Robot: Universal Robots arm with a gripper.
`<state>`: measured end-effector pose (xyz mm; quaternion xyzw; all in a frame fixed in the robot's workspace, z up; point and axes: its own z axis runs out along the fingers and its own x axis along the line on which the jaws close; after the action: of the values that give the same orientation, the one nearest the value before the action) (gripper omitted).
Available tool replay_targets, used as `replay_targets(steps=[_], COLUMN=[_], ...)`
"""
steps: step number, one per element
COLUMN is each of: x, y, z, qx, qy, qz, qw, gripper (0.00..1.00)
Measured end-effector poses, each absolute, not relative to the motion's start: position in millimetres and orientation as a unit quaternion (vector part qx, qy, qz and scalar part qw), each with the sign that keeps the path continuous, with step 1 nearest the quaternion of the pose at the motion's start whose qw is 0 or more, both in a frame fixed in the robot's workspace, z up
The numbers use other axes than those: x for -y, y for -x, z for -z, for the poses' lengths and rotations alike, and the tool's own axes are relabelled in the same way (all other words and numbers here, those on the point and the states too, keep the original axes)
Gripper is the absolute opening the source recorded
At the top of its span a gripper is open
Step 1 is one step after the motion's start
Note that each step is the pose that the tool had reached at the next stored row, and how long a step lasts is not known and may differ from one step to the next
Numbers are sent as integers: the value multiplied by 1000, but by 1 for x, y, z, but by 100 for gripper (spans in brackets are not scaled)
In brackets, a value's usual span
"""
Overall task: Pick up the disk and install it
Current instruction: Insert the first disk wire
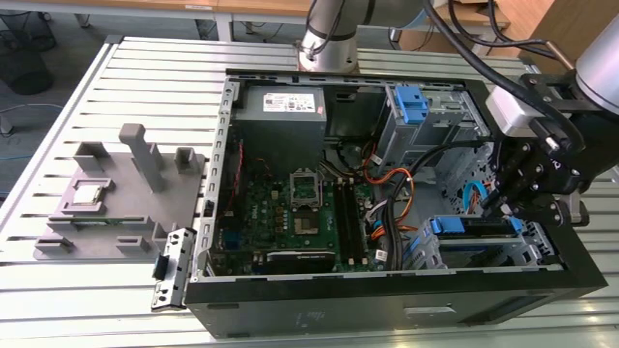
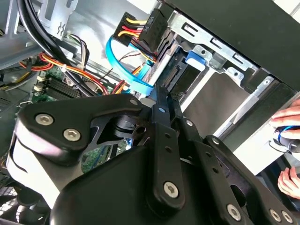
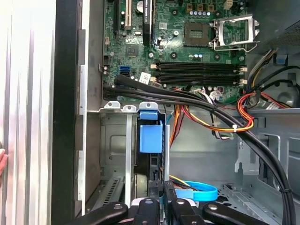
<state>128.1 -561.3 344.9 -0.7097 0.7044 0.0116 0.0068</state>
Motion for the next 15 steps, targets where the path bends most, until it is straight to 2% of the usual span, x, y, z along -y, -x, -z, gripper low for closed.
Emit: replay_targets(steps=[9, 15], x=[565, 566], y=[-121, -112], z=[-342, -341], qx=[-703, -702], qy=[711, 711], qz=[4, 12], qw=[27, 36], gripper=[16, 16])
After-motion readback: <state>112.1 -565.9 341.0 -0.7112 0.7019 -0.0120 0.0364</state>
